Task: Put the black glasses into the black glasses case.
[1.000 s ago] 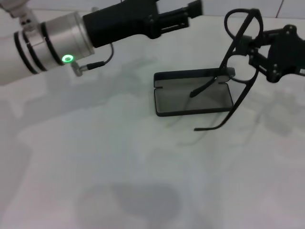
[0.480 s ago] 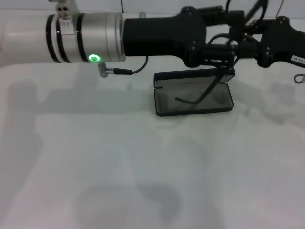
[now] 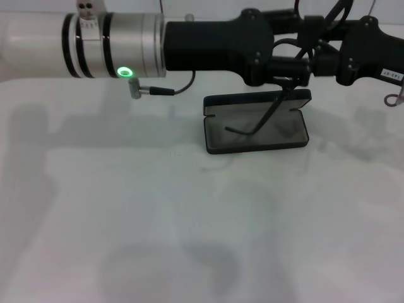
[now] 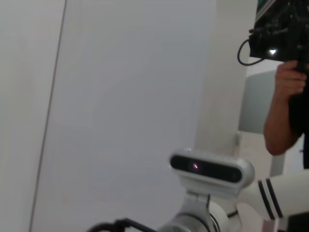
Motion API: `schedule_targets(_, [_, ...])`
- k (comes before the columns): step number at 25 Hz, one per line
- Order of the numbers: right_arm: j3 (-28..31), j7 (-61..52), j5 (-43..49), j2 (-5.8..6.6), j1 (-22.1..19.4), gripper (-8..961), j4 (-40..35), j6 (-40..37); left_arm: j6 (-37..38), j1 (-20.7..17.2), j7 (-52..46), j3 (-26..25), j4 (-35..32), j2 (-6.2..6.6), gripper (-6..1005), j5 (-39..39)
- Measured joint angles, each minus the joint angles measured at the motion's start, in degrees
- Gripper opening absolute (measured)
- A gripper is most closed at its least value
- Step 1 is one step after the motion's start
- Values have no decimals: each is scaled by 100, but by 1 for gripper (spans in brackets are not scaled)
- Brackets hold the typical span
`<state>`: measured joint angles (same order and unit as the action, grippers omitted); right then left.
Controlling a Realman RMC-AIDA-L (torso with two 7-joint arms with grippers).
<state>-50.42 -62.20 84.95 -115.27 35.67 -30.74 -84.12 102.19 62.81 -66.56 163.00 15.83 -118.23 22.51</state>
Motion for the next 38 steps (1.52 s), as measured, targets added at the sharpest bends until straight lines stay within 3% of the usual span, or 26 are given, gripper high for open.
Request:
schedule_targets(5, [-5, -329, 280, 46, 10, 107, -43, 22, -12, -166, -18, -6, 14, 104, 810, 486])
schedule_targets(10, [-4, -1107, 729, 169, 88, 107, -245, 22, 43, -337, -21, -6, 63, 254, 806, 849])
schedule_targets(16, [-1, -1770, 1261, 255, 417, 107, -266, 27, 301, -164, -357, 3, 46, 387, 801, 362])
schedule_targets(27, [-348, -1879, 1536, 187, 678, 108, -402, 1, 214, 312, -927, 4, 69, 319, 798, -311])
schedule_targets(38, [-380, -1958, 1597, 175, 717, 107, -537, -38, -174, 347, -939, 4, 70, 236, 798, -548])
